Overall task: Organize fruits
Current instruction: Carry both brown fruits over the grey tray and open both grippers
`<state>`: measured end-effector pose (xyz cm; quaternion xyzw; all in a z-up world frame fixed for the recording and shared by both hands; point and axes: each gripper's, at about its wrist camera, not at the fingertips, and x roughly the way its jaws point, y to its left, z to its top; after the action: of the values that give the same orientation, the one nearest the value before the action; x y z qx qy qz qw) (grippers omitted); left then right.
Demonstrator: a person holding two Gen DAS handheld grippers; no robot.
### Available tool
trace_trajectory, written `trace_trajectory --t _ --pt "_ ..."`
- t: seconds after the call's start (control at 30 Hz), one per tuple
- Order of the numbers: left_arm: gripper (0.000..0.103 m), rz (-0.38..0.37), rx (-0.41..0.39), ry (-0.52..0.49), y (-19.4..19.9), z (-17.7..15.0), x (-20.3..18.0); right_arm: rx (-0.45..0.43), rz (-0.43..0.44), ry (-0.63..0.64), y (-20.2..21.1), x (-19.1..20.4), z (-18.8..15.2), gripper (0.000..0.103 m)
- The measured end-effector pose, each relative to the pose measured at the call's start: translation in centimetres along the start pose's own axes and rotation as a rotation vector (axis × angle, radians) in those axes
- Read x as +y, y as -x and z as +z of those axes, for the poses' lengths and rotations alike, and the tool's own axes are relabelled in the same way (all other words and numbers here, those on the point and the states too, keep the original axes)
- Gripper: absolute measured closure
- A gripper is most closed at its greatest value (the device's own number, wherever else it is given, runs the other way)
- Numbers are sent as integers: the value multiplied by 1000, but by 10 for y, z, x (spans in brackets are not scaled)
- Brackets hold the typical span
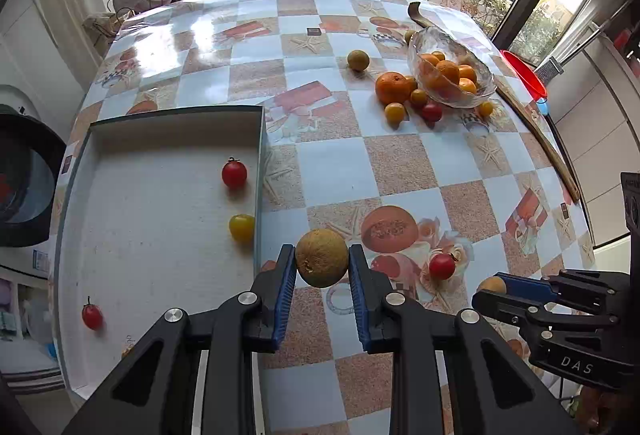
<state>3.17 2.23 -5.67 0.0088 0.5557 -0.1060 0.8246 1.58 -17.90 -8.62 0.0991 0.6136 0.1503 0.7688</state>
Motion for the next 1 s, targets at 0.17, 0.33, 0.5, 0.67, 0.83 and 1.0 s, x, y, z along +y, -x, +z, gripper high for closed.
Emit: trace_trajectory --t 0.17,0.33,0.5,0.67,0.83,1.0 --pt "75 60 -5 82 15 -18 40 7 9 50 -5 22 12 75" --pt "75 113 -13 153 22 -30 74 5 22 112 -9 48 27 75" --pt "75 163 -33 169 22 -30 99 5 63 160 -19 79 50 75" --pt "75 181 -46 208 17 -24 123 6 81 197 -34 110 73 75" --pt "75 190 -37 236 2 -14 141 20 91 246 -58 143 100 75" --pt "75 215 -17 255 -14 -7 154 32 76 267 -81 165 124 75"
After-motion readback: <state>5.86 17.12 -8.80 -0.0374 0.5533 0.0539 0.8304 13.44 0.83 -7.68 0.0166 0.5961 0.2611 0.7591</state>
